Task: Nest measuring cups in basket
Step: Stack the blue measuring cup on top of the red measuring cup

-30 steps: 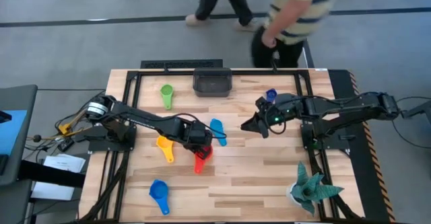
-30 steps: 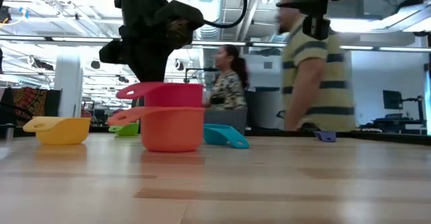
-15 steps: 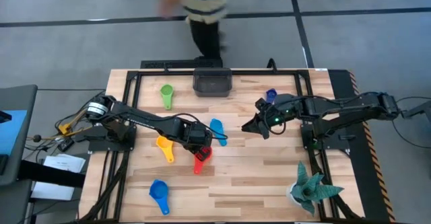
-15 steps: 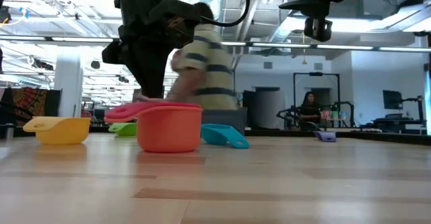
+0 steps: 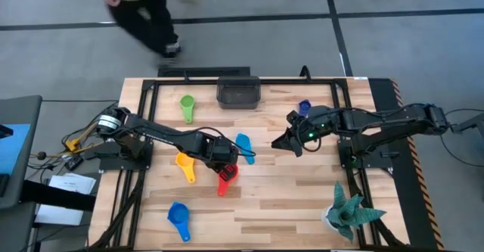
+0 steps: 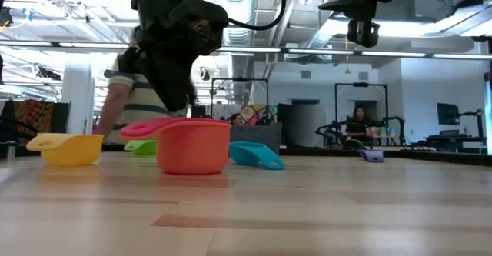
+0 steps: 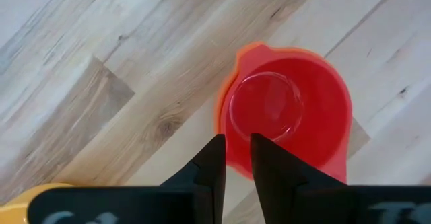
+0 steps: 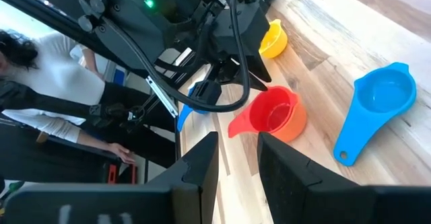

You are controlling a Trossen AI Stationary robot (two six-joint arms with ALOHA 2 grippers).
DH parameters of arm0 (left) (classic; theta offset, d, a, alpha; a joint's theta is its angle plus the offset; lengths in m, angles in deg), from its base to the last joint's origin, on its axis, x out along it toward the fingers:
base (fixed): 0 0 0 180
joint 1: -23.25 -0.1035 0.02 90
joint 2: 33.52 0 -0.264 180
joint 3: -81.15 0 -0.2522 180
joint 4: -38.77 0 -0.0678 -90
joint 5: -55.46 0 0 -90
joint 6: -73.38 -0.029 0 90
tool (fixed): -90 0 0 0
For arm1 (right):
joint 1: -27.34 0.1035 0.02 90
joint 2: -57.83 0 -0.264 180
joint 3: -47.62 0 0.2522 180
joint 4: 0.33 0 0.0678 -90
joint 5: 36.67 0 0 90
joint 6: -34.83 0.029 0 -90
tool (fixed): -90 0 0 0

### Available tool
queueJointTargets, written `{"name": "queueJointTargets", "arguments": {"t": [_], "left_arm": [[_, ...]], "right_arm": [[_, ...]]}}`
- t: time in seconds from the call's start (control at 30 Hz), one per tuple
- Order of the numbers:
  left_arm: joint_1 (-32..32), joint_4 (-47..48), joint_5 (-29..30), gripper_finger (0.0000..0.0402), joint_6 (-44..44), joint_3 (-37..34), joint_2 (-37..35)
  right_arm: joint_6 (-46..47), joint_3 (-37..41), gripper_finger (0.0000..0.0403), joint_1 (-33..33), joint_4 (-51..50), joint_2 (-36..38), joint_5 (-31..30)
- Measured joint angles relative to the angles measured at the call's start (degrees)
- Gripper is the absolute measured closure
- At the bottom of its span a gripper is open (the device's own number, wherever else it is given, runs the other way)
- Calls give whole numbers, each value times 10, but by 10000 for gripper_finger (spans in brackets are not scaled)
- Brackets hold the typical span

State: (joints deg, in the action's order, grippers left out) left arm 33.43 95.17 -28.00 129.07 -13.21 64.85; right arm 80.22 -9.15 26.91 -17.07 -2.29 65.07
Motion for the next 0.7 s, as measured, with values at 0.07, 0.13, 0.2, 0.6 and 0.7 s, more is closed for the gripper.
{"name": "queueJointTargets", "arguments": {"t": [0.07,0.13,0.2,0.6,0.7], "left_arm": [[-1,1,4,345,6,0,-6],[-1,4,10,345,11,0,-17],[-1,5,20,345,22,0,-33],[4,48,109,345,110,0,-169],[21,47,136,345,110,0,-202]], "right_arm": [[4,0,274,0,0,0,-2],[6,0,272,0,3,-4,-3],[8,0,268,0,7,-12,1],[-17,0,246,-40,187,-20,19],[-43,0,242,-43,273,-18,19]]}}
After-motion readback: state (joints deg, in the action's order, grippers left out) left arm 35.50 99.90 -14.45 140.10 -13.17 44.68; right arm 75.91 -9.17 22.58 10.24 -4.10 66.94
